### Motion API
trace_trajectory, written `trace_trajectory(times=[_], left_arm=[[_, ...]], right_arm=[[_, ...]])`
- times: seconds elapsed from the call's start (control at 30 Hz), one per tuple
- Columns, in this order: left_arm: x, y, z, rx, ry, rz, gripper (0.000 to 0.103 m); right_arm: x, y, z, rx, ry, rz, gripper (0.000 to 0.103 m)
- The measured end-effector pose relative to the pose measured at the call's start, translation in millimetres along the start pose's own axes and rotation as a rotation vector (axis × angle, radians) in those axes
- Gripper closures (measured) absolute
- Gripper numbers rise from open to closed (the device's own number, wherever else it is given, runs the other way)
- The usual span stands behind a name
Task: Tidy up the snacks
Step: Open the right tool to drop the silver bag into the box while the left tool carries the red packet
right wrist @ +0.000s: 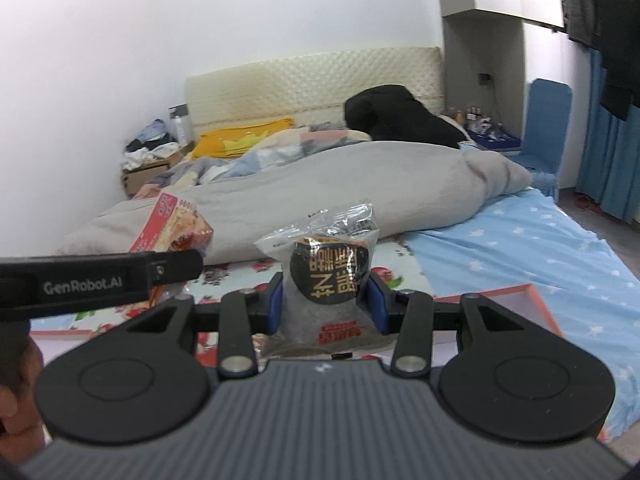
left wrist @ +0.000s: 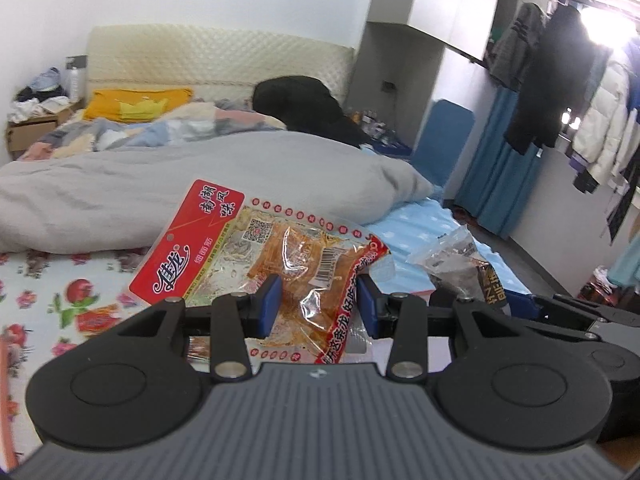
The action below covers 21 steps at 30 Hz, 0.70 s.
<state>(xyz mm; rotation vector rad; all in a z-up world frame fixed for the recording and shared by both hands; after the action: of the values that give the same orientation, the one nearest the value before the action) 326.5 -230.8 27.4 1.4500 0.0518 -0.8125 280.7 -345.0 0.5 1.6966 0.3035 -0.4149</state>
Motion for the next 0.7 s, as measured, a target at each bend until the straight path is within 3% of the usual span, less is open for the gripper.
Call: trace_trajectory(times=[0.3, 0.7], left_arm=[[86, -35, 70, 0.050, -0.105, -0.126, 0.056], [171, -108, 116, 0.114, -0.174, -0.340, 0.056]], right_arm=[[19, -26, 81, 0.067, -0.117, -0.068, 0.057], [55, -108, 147, 0.158, -0.220, -0.265, 0.057]])
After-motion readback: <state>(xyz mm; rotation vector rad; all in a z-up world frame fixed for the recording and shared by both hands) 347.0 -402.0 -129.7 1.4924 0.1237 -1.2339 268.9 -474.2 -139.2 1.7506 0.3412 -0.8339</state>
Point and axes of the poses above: each gripper's, at about its wrist camera, not at the fingertips, and x roughly the way its jaws point, z to its right, y to its top, the point moved 10 cm from there along x, roughly the way its jaws point, and after that the axes turned 3 degrees about x, right-handed, at the moved point
